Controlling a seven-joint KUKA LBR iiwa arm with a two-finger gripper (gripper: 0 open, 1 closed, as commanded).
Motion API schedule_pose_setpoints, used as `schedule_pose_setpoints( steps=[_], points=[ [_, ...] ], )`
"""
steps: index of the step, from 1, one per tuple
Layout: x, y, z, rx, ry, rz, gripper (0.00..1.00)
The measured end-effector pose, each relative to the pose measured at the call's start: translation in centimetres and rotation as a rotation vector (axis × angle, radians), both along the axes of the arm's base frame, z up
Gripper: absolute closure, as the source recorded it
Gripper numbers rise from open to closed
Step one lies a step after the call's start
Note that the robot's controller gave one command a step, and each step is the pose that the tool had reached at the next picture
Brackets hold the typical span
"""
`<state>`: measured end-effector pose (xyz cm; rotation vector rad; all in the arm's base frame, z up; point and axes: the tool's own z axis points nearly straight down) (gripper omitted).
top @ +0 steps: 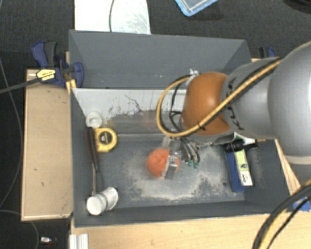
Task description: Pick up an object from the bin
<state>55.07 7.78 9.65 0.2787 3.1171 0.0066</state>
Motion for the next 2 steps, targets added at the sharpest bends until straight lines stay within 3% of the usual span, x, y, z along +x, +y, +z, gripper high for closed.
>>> schedule_pose_setpoints(
  steps=[1,2],
  points=[
    [-1.2,-0.27,-2.6,0.0,0.004,-0.102,1.0],
    [-1.2,-0.28,-2.6,-0.001,0.004,-0.101,0.0]
  ],
)
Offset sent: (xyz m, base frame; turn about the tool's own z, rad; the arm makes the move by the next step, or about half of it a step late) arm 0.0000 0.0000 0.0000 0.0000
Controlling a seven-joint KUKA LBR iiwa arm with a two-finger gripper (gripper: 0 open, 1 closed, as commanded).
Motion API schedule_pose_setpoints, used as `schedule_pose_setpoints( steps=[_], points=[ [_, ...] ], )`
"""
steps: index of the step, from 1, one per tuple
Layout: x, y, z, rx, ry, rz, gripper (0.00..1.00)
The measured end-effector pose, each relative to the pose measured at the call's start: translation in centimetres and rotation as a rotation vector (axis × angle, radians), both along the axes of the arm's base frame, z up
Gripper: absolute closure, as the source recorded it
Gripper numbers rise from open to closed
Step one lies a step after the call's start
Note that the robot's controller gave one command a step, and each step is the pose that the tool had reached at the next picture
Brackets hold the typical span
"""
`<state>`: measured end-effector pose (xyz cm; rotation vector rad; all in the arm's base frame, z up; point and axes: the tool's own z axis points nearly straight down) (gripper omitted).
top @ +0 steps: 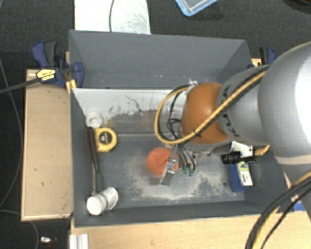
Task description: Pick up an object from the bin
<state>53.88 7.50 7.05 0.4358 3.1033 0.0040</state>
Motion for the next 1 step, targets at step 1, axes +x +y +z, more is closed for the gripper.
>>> schedule_pose_setpoints(
  steps=[1],
  points=[
    [-0.01,0.0,-0.01,0.0,0.0,0.001,1.0]
  ],
)
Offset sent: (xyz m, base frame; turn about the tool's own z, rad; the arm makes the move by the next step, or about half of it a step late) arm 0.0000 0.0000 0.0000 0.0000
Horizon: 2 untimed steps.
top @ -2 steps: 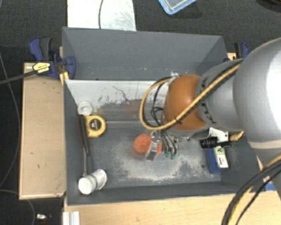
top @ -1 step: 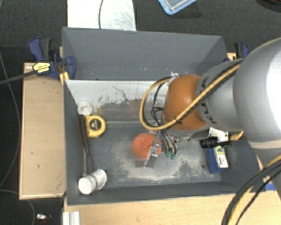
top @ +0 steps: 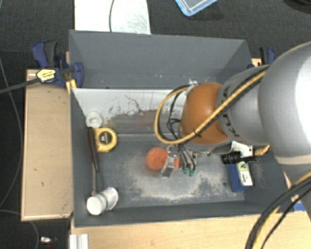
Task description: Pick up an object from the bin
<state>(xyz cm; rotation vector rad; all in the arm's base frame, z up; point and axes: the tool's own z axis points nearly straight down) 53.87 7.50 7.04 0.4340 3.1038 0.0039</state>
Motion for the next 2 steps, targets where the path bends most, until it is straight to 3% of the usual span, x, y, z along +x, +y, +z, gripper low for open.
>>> schedule_pose_setpoints(
  steps=[1,2],
  points=[
    [0.0,0.0,0.0,0.0,0.0,0.0,1.0],
    [-0.8,-0.4,5.5,0.0,0.006,-0.038,1.0]
  ],
)
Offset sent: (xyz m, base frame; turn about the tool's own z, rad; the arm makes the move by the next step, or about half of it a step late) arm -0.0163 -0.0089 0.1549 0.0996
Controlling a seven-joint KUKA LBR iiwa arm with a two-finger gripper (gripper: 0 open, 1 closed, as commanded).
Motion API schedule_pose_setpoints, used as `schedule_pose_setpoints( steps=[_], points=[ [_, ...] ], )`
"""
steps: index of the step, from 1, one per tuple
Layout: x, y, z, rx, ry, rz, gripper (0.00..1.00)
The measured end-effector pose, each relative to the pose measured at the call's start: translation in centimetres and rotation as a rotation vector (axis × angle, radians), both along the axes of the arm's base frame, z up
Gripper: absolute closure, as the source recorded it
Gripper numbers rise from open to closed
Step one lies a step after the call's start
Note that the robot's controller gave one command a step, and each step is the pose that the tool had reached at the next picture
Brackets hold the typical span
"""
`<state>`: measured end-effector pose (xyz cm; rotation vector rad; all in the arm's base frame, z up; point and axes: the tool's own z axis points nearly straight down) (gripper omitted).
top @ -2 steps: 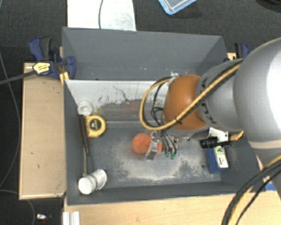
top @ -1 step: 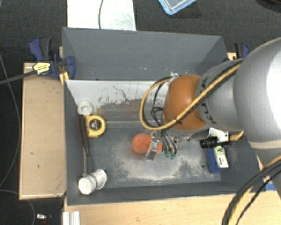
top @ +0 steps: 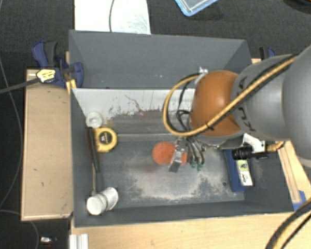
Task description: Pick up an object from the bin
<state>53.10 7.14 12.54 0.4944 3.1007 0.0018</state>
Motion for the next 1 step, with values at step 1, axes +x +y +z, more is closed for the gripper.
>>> schedule_pose_setpoints(
  steps=[1],
  points=[
    [-0.23,0.5,8.37,0.0,0.002,0.025,1.0]
  ],
)
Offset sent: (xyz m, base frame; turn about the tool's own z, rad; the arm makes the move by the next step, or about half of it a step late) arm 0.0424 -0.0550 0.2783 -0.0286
